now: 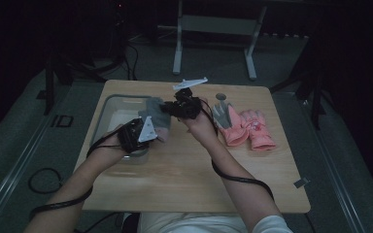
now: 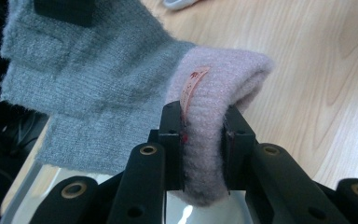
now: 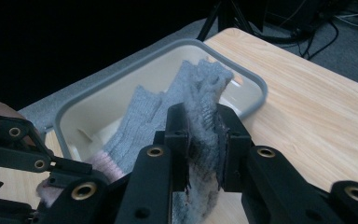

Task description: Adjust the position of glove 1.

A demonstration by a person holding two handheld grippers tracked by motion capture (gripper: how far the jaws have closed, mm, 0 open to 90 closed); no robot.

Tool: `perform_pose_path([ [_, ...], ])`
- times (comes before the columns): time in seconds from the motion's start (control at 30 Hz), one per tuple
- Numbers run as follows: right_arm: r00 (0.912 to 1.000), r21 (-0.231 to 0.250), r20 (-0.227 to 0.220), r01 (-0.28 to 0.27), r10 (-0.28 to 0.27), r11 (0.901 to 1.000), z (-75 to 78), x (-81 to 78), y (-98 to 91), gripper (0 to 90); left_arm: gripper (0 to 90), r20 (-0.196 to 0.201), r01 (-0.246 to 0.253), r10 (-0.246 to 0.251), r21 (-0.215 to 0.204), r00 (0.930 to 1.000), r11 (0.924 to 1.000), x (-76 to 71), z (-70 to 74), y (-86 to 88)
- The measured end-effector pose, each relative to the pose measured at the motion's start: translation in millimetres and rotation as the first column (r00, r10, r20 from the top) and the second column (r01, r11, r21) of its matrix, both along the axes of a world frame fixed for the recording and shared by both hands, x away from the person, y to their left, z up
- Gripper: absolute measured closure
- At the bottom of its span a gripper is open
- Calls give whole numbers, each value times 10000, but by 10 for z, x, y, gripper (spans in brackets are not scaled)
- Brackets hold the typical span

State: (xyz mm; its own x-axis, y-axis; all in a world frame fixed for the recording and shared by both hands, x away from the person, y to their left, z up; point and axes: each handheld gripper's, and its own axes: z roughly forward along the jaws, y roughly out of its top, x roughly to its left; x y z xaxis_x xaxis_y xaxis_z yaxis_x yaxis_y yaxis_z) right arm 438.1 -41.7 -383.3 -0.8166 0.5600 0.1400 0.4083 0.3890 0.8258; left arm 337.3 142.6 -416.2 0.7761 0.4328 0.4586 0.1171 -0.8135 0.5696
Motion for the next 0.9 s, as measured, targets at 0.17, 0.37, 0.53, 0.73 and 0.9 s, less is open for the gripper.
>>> perform_pose_path([
  [0.17,9996,51,-91,-268,269,9996,14,27,209,777,738,23,-299,298,166,9996,9994,-27,8,183],
  [0.37,9983,62,-174,-555,556,9984,8,54,490,777,739,-8,-676,677,351,9977,9971,-45,0,402],
  [0.53,9971,3,-289,-701,701,9975,-22,99,711,777,738,-67,-967,969,312,9953,9948,-20,-63,563],
  [0.73,9964,-159,-504,-690,682,9975,-168,186,882,776,739,-456,-1211,1228,387,9914,9919,93,-231,673],
  [0.9,9956,-607,-829,-497,445,9969,-386,288,963,775,738,-1040,-1268,1318,529,9858,9905,232,-419,670],
])
